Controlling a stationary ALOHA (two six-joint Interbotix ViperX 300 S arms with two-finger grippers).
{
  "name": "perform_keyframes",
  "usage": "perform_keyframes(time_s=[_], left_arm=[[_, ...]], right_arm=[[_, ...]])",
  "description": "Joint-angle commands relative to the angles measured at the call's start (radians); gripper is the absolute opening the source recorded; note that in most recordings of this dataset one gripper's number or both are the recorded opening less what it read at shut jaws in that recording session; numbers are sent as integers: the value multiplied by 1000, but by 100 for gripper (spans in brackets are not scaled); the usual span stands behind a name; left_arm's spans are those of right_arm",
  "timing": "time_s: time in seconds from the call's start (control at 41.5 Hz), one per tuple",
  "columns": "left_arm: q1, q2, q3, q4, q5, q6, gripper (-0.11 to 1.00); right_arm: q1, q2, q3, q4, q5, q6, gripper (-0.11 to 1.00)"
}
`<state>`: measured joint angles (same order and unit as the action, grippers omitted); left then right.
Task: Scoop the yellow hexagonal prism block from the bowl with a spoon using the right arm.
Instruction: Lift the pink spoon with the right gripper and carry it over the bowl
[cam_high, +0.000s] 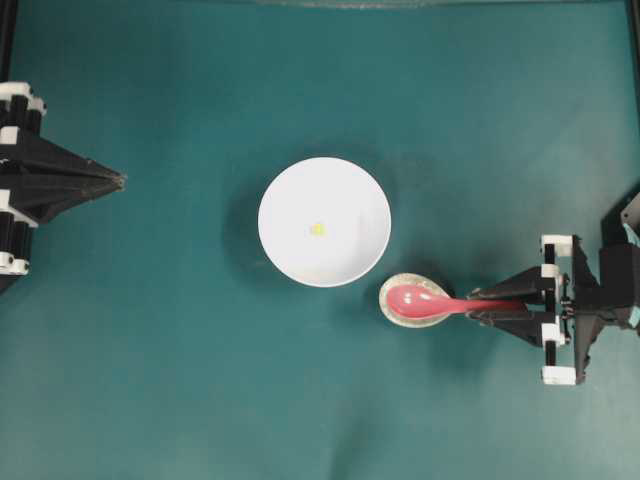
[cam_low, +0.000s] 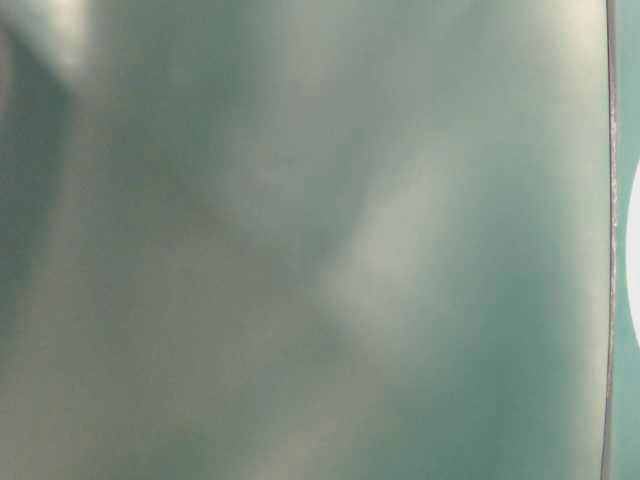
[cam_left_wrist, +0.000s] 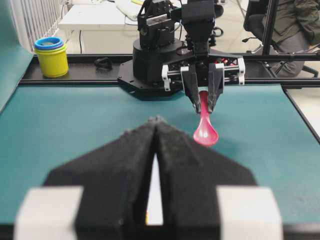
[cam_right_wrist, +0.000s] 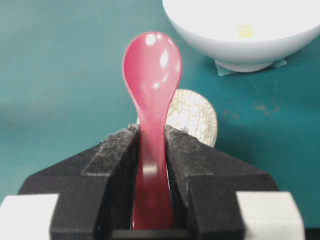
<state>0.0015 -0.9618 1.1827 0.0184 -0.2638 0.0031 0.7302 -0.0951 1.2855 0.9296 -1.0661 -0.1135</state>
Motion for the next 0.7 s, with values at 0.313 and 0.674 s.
perform_keyframes(time_s=[0.313,0.674], left_arm=[[0,3,-18,2,-2,2,0],[14,3,-20,3,-2,-11,0]], right_arm=[[-195,-178,-91,-3,299,-189,24],[-440,-319,-230,-8,719,-393,24]])
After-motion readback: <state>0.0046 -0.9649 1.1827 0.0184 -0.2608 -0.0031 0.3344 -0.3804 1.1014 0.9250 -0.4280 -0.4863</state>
